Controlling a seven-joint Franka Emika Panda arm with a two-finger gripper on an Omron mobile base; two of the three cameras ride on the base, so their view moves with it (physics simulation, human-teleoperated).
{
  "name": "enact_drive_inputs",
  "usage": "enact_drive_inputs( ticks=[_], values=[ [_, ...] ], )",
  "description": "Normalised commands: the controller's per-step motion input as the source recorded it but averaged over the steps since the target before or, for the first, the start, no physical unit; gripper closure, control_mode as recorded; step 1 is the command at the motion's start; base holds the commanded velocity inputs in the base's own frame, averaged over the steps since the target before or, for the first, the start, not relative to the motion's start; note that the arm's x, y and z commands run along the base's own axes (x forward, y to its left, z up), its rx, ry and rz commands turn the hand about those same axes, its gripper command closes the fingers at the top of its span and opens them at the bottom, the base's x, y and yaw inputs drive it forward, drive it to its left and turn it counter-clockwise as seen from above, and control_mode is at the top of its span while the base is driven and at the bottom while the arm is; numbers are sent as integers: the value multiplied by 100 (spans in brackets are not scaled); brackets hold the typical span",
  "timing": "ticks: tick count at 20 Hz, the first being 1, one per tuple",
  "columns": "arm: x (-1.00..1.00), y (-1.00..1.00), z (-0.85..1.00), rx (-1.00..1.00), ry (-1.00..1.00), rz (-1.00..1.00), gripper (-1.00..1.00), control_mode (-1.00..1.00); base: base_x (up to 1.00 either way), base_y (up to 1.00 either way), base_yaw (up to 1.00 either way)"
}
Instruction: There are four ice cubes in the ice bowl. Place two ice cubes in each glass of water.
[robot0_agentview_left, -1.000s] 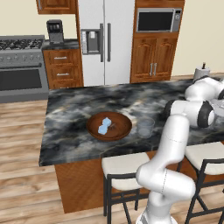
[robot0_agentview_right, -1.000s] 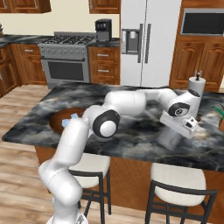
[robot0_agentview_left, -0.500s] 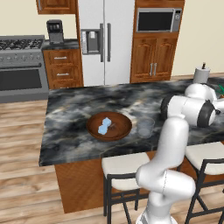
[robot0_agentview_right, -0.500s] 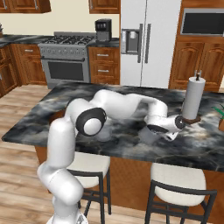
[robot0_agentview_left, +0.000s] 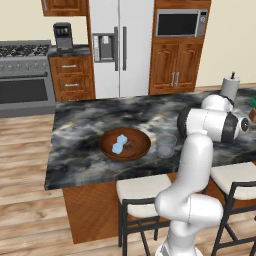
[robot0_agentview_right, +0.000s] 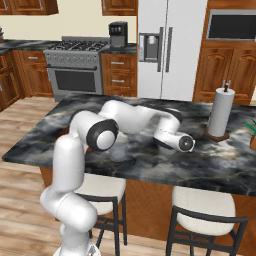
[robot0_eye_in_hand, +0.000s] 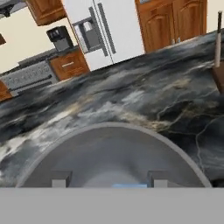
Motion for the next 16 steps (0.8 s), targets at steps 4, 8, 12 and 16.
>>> enact_drive_inputs(
  ticks=[4, 8, 12, 16],
  values=[
    [0, 2, 0, -52, -1, 10, 100, -100, 0, 0, 0],
    [5, 6, 14, -53, 9, 17, 100, -100, 0, 0, 0],
    [5, 0, 40, -36, 19, 19, 100, -100, 0, 0, 0],
    [0, 0, 73, -23, 25, 18, 100, -100, 0, 0, 0]
  ],
)
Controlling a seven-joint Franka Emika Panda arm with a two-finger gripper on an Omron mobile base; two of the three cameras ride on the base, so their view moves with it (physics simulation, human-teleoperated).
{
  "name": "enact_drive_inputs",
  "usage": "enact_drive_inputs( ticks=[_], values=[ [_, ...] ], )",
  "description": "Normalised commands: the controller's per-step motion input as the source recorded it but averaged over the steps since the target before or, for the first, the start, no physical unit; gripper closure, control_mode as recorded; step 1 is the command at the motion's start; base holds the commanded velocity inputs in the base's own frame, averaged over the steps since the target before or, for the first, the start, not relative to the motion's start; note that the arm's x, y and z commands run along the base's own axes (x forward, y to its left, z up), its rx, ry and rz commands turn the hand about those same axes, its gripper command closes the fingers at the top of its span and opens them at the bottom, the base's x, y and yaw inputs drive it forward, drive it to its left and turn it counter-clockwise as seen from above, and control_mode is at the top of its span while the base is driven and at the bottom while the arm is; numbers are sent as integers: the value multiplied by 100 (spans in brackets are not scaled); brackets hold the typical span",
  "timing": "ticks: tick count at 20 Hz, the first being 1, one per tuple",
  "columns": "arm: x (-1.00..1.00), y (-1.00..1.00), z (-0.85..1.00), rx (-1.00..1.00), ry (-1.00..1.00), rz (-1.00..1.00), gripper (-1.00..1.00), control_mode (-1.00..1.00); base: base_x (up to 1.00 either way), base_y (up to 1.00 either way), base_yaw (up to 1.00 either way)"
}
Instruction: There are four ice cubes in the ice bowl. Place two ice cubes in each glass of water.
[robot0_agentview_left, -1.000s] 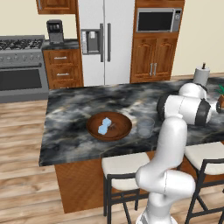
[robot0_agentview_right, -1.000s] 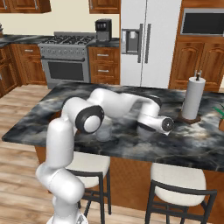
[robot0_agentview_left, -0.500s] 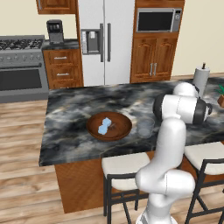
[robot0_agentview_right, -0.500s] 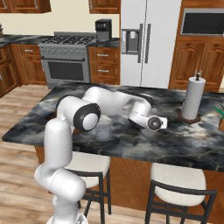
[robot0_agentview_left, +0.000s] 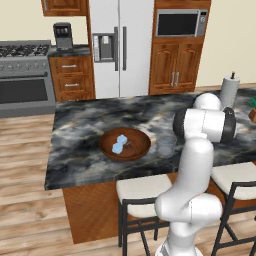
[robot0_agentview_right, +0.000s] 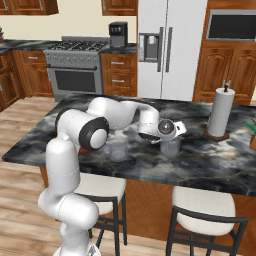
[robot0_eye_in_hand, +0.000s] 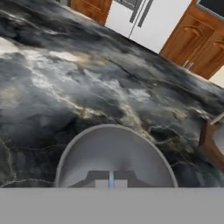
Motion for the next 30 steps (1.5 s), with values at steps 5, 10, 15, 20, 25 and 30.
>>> enact_drive_inputs(
  ticks=[5, 10, 15, 20, 25, 30],
  values=[
    [0, -18, 97, -13, 17, 15, 100, -100, 0, 0, 0],
    [-70, -29, 80, 0, 5, 15, 100, -100, 0, 0, 0],
    [-100, 0, 31, 0, 5, 15, 100, -100, 0, 0, 0],
    [-100, 31, 45, -4, 10, 11, 100, -100, 0, 0, 0],
    [-100, 64, 52, -16, 14, 20, 100, -100, 0, 0, 0],
    [-96, 97, 21, -16, 8, 29, 100, -100, 0, 0, 0]
  ],
)
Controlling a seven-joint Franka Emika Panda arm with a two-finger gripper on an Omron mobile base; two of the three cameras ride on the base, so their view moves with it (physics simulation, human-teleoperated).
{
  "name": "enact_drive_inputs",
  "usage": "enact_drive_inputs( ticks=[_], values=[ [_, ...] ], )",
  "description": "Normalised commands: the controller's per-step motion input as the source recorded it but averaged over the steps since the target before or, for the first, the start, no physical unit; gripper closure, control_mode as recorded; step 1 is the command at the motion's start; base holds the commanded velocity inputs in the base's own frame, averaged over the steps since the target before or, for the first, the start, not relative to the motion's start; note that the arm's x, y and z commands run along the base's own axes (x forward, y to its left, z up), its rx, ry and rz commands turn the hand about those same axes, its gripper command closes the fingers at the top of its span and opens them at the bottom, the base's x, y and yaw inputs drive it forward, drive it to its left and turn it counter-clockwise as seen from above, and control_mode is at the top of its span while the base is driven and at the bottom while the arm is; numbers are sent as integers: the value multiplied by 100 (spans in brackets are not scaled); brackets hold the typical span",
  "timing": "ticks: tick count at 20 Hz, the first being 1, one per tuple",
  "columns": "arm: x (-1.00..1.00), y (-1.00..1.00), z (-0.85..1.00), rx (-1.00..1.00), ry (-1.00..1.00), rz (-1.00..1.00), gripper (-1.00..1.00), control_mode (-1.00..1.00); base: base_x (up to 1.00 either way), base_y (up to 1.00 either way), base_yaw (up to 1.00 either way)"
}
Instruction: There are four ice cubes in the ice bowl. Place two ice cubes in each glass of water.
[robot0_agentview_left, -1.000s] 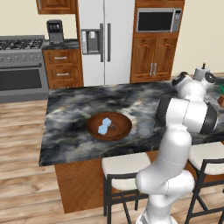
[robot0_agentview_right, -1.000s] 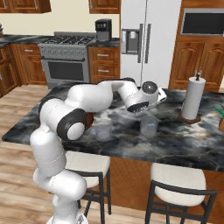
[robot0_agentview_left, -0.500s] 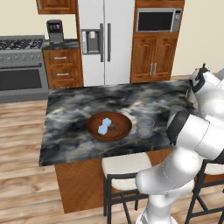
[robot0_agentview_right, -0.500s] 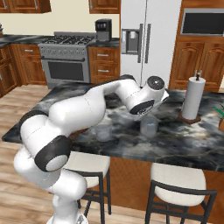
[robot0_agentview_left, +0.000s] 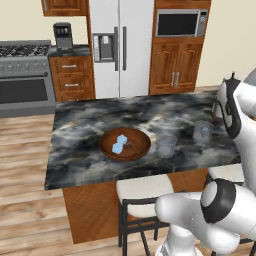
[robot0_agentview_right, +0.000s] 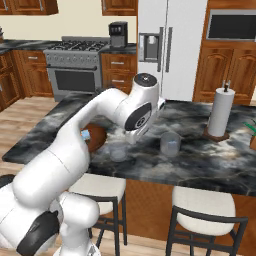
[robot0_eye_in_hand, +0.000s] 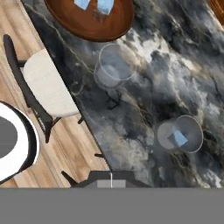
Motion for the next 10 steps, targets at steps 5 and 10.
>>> enact_drive_inputs(
  ticks=[5, 10],
  values=[
    [-62, 94, -5, -14, -12, 32, 100, -100, 0, 0, 0],
    [-12, 90, 12, 0, -7, 4, 100, -100, 0, 0, 0]
  ],
)
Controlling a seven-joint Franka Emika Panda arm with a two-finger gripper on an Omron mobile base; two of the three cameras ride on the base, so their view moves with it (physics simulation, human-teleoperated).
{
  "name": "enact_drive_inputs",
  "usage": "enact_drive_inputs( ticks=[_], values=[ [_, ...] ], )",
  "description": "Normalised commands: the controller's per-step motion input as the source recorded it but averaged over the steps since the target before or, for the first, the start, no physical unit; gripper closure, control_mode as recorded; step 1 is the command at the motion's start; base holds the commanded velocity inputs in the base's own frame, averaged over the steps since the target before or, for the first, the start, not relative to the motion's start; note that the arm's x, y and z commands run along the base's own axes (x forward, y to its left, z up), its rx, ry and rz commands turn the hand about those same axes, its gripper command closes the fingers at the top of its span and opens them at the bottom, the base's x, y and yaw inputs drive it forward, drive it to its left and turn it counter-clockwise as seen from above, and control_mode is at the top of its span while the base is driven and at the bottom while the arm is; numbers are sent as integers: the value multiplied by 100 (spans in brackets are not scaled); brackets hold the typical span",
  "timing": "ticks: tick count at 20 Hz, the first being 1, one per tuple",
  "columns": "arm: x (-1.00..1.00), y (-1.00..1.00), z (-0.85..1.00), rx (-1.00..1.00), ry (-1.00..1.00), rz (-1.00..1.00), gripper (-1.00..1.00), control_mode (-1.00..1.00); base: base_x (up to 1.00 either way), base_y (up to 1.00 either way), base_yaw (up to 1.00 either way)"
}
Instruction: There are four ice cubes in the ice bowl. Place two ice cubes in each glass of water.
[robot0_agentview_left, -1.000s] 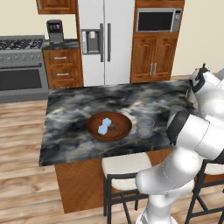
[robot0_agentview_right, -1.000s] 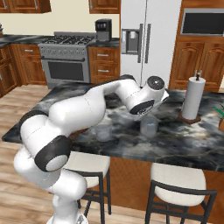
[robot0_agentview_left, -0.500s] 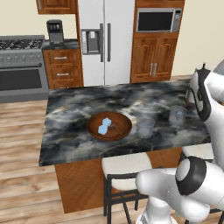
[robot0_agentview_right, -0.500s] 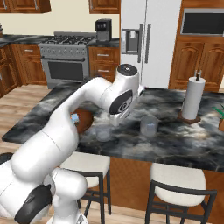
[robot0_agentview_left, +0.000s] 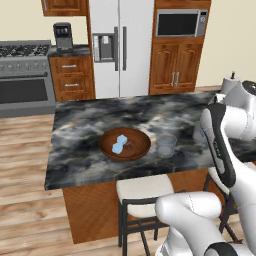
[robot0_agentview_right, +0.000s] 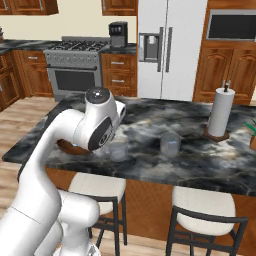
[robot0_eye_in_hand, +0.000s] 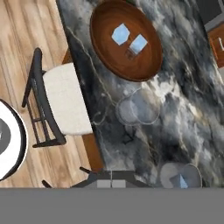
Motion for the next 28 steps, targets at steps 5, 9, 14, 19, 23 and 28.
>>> enact_drive_inputs(
  ticks=[5, 9, 14, 19, 23, 28],
  values=[
    [1, 83, 24, -7, -2, 47, 100, -100, 0, 0, 0],
    [0, 67, 59, -19, 3, 33, 100, -100, 0, 0, 0],
    [0, 28, 58, -25, 11, 48, 100, -100, 0, 0, 0],
    [14, 45, 5, -10, -1, 51, 100, -100, 0, 0, 0],
    [5, 52, -41, 0, -6, 31, 100, -100, 0, 0, 0],
    [17, 59, -71, 0, -1, 20, 100, -100, 0, 0, 0]
  ],
)
